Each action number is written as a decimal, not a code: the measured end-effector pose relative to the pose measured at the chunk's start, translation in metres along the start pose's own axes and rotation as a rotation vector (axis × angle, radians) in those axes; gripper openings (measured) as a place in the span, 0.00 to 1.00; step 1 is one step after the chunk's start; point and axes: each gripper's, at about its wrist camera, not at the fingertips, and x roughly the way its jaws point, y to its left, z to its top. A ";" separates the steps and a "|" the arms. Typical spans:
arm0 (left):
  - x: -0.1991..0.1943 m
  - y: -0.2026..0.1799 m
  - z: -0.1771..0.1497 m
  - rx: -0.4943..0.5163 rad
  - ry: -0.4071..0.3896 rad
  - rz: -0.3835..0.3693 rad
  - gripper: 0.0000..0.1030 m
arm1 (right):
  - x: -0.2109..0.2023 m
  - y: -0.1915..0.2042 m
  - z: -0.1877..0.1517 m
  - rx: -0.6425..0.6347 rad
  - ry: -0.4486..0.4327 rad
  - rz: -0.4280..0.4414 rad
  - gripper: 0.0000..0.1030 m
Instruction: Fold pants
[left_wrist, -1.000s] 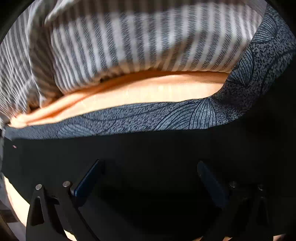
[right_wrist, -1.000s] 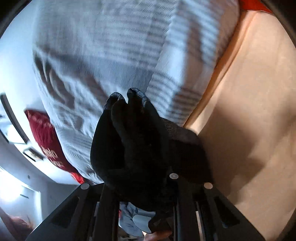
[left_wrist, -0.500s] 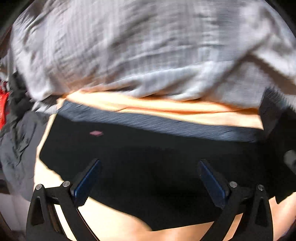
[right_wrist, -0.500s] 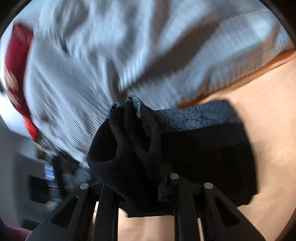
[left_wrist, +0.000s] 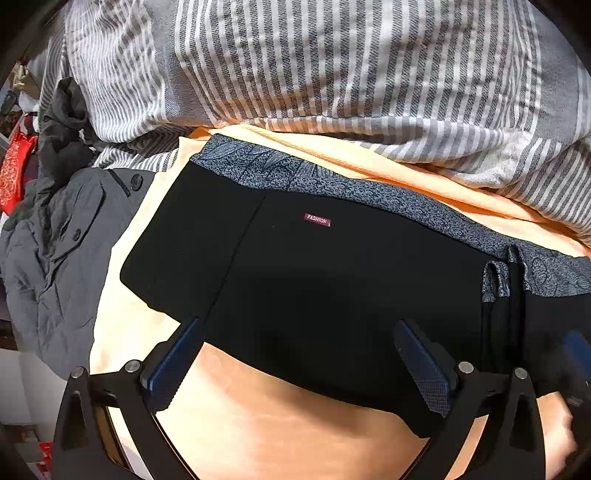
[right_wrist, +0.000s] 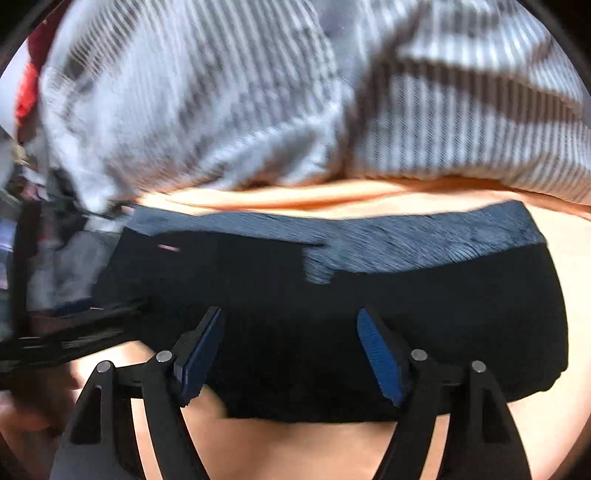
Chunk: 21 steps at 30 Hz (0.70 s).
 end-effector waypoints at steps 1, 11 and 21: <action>-0.004 -0.005 0.000 0.008 0.010 -0.011 1.00 | -0.013 -0.003 0.003 0.035 -0.008 0.045 0.75; 0.016 -0.089 0.021 0.261 -0.014 -0.099 1.00 | -0.019 -0.111 -0.047 0.705 0.095 0.394 0.54; 0.068 -0.145 0.024 0.339 0.027 0.011 1.00 | 0.019 -0.128 -0.082 0.884 0.127 0.544 0.53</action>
